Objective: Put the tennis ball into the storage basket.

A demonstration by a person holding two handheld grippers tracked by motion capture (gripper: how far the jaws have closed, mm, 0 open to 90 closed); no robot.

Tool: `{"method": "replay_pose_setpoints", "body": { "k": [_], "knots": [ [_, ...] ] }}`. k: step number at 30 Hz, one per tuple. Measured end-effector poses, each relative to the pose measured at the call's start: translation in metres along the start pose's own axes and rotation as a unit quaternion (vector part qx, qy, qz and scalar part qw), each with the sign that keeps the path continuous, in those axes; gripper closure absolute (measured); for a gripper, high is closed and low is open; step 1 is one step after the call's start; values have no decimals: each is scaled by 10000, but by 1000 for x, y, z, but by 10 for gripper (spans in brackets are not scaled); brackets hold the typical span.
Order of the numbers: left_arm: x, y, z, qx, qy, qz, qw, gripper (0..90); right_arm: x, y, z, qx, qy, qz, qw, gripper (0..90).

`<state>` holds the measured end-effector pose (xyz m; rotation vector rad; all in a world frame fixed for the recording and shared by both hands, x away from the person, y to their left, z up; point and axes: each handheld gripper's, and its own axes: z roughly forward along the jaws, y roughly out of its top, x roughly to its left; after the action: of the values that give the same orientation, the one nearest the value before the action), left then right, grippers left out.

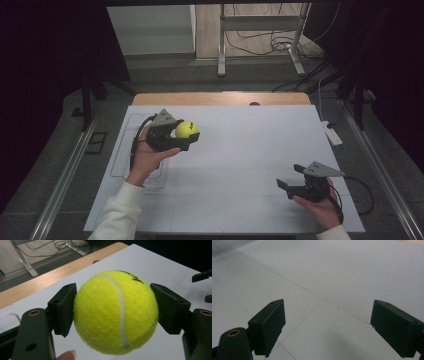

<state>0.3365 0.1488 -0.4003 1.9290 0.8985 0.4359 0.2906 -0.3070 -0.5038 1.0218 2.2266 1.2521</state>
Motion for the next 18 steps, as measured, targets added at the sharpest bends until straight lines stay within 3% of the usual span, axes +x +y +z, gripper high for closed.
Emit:
{"method": "replay_pose_setpoints", "body": {
  "k": [18],
  "knots": [
    [10,2,-19,-320,216,-134,9992,264,0,0,0,2,-4,2,10000,130]
  ]
}}
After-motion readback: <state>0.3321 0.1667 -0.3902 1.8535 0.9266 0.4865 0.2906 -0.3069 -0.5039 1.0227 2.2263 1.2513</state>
